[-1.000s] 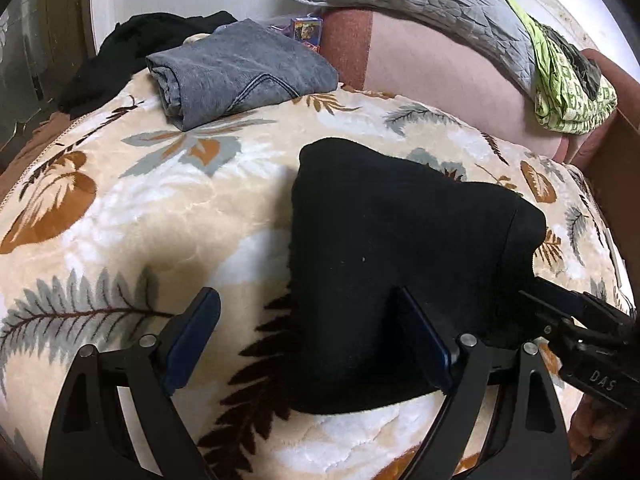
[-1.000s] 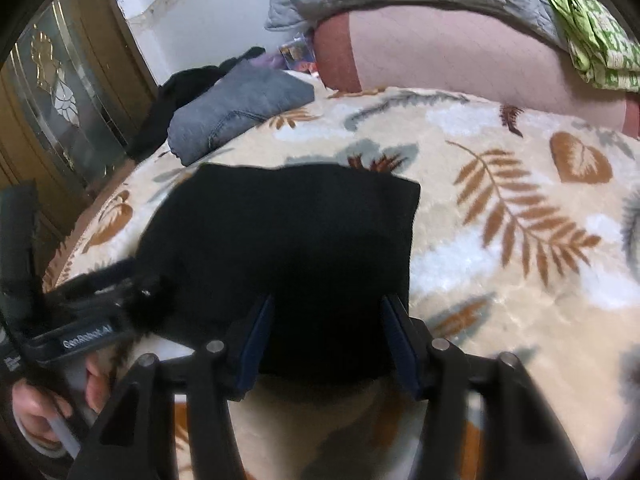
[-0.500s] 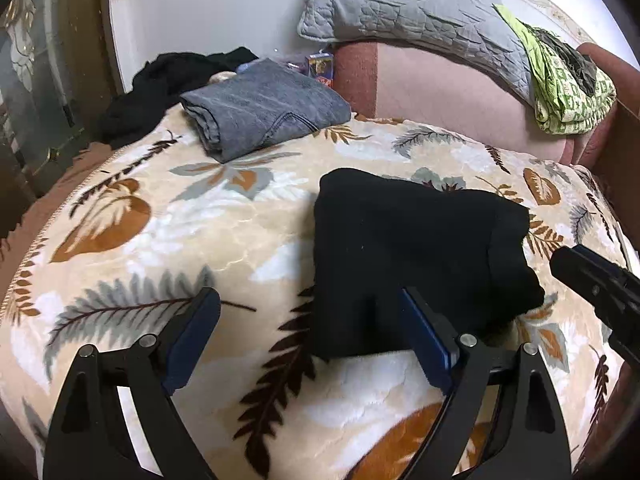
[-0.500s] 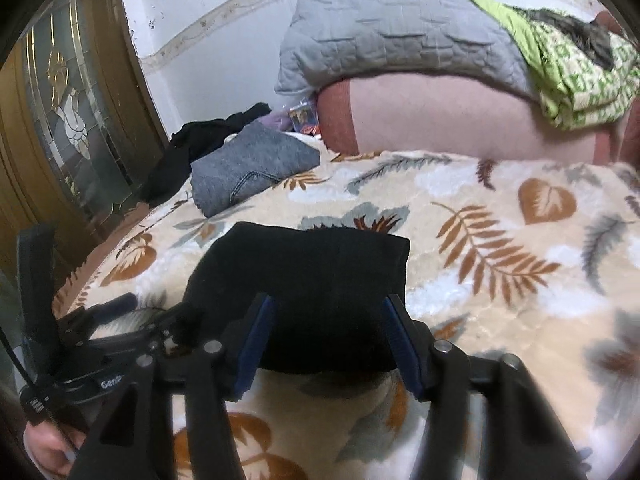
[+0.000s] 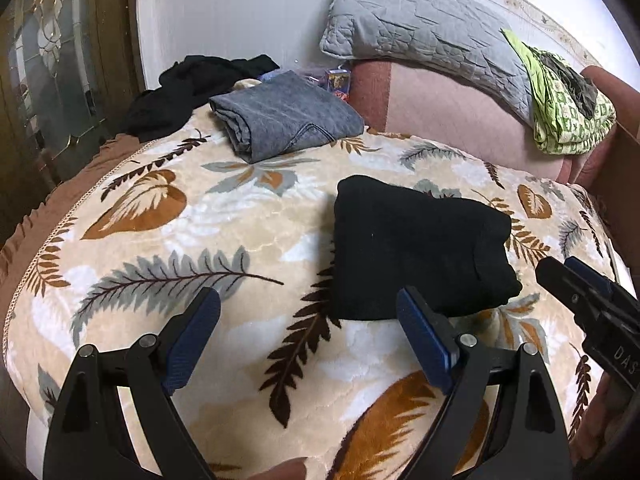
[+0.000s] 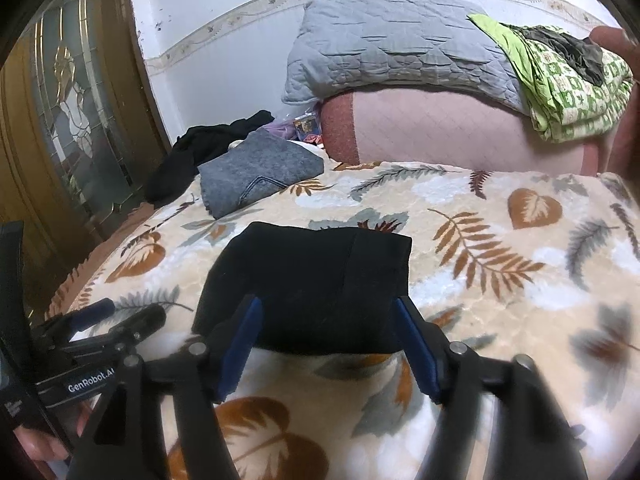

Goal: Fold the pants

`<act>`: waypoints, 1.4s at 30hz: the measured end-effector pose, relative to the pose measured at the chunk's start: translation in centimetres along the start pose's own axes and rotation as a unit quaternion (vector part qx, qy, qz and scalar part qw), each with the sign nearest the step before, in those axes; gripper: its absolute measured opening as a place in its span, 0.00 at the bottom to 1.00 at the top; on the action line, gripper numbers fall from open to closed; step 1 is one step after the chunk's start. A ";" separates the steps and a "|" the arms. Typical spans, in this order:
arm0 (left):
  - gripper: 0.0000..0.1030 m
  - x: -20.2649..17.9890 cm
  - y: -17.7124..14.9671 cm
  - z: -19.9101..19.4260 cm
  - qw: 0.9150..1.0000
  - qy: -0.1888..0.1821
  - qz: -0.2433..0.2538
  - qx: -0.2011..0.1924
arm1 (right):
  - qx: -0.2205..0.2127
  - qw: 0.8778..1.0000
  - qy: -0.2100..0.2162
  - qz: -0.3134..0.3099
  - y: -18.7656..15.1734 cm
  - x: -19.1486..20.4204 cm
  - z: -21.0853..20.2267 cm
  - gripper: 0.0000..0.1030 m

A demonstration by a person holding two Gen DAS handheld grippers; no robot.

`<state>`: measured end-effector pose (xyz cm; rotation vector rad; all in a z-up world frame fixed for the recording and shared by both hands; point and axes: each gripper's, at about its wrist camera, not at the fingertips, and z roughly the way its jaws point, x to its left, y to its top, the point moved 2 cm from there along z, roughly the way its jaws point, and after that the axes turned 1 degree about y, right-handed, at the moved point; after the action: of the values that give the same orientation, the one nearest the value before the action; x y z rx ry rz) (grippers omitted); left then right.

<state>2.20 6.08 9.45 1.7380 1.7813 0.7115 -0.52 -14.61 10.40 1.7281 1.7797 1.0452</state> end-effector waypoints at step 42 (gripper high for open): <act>0.88 -1.0 -0.6 -1.6 1.000 0.006 0.011 -0.016 | 0.017 1.000 0.003 -0.007 -1.0 0.2 -0.1 0.74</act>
<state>0.65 5.03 10.15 1.7385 1.7518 0.7577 -1.28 -14.39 9.78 1.7302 1.8212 1.0217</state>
